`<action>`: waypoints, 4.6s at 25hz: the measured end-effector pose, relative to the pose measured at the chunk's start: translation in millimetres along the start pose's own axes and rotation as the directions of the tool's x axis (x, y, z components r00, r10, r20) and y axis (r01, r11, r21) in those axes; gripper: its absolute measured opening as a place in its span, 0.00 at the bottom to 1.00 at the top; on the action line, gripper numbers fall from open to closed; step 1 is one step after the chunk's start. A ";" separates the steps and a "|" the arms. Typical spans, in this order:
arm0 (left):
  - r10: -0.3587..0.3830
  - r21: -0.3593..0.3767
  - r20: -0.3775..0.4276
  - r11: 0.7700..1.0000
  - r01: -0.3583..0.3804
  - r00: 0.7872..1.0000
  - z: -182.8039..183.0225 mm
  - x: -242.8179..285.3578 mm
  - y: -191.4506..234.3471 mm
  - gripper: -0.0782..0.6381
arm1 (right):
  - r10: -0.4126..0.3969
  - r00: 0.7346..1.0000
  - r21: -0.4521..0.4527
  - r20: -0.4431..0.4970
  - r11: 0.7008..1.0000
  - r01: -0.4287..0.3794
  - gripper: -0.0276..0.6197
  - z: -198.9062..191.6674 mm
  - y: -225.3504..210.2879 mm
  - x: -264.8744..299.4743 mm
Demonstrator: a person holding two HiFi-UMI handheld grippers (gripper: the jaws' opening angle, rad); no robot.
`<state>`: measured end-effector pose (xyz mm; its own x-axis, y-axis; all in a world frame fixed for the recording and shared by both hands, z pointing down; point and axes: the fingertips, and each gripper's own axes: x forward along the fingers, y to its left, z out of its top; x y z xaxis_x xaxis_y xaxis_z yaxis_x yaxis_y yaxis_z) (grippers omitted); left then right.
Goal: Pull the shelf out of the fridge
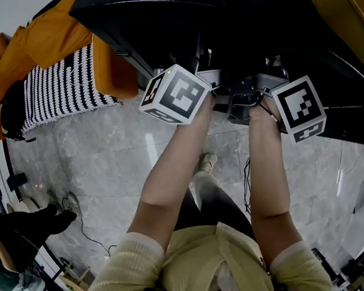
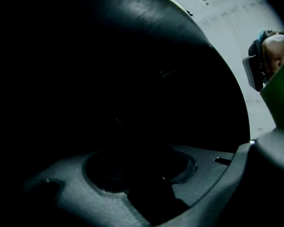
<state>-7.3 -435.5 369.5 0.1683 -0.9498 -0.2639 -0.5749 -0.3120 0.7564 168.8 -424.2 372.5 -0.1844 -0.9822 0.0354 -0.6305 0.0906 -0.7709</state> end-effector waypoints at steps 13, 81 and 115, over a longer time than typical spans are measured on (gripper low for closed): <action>0.026 -0.006 -0.022 1.000 -0.026 0.999 0.5 -4.7 -4.0 0.33 | -0.020 1.000 0.005 -0.004 1.000 0.020 0.24 -1.5 -0.4 -5.0; 0.009 -0.118 -0.124 0.993 -0.024 0.992 19.3 -162.0 -45.9 0.27 | -0.010 1.000 -0.001 0.004 1.000 0.010 0.23 -38.9 32.7 -172.8; -0.014 -0.171 -0.120 0.985 -0.007 0.993 55.2 -268.8 -100.1 0.24 | 0.033 0.999 -0.057 0.013 0.998 -0.032 0.23 -50.5 80.6 -287.7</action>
<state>-39.2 -147.6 331.6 0.2712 -0.9414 -0.2006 -0.4309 -0.3051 0.8492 133.0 -126.1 332.3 -0.1956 -0.9807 0.0015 -0.6665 0.1318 -0.7338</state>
